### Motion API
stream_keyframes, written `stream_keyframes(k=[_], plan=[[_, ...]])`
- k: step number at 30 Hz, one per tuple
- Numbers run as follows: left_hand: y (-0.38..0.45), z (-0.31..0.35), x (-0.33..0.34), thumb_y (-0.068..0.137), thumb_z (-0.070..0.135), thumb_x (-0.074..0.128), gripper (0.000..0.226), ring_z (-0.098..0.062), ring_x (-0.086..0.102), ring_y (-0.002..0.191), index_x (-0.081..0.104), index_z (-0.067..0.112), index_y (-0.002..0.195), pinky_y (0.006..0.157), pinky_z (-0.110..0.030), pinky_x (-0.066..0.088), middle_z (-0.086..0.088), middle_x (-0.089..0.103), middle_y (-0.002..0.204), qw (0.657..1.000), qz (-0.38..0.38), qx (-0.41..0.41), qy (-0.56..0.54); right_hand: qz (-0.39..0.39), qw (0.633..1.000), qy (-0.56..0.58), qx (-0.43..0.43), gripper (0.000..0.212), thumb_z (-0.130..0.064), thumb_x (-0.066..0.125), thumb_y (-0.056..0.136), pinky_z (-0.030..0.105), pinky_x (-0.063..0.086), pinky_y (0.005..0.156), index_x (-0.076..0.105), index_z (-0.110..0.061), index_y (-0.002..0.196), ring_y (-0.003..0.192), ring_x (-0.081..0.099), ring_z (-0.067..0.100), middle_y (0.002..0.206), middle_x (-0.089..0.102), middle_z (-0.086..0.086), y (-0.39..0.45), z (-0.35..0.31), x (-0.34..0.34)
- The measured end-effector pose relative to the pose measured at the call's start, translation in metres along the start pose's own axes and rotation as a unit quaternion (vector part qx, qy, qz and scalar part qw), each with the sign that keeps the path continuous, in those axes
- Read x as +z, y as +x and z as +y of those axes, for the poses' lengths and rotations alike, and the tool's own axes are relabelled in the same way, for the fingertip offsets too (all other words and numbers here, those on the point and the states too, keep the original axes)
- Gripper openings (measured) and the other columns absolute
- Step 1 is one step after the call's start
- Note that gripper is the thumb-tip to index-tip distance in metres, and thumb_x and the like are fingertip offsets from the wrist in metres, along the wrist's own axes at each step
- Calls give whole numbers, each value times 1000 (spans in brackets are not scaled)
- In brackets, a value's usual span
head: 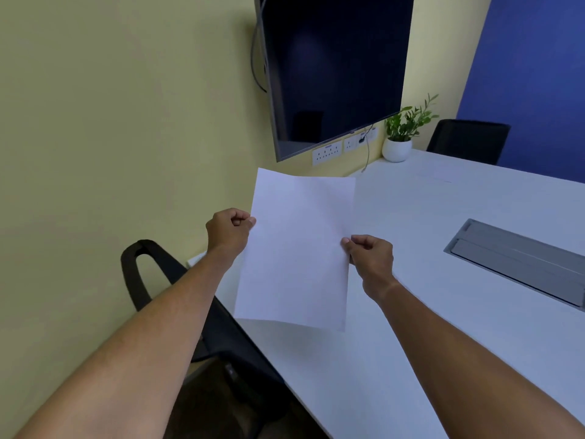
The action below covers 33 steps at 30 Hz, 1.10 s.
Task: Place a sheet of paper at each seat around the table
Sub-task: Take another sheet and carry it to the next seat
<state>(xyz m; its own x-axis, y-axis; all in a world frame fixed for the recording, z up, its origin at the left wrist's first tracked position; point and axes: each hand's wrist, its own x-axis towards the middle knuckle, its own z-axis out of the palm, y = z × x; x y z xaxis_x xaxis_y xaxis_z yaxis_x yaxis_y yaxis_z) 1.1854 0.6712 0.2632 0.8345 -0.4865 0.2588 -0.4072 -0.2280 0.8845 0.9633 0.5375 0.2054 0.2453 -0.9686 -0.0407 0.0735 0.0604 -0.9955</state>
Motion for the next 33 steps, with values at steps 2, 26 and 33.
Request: stream_keyframes(k=[2, 26, 33], plan=[[24, -7, 12, 83, 12, 73, 6, -1, 53, 60, 69, 16, 82, 59, -14, 41, 10, 60, 67, 1000, -9, 5, 6, 6, 1000, 2, 9, 8, -16, 80, 81, 31, 59, 77, 72, -18, 80, 77, 70, 16, 80, 74, 1, 18, 8, 10], [220, -219, 220, 84, 4, 65, 9, -13, 62, 80, 73, 7, 81, 68, -18, 46, 0, 70, 87, 959, -238, -32, 152, 146, 949, -39, 276, 26, -5, 81, 78, 36, 63, 75, 64, -9, 59, 61, 70, 19, 73, 68, 4, 137, 213, 114], [221, -268, 251, 83, 1, 65, 8, -23, 68, 92, 73, 2, 83, 79, -26, 51, -11, 74, 95, 945, -269, -41, 183, 143, 934, -89, 314, 30, -10, 81, 78, 35, 63, 74, 62, -13, 55, 65, 74, 23, 72, 72, 8, 146, 263, 126]])
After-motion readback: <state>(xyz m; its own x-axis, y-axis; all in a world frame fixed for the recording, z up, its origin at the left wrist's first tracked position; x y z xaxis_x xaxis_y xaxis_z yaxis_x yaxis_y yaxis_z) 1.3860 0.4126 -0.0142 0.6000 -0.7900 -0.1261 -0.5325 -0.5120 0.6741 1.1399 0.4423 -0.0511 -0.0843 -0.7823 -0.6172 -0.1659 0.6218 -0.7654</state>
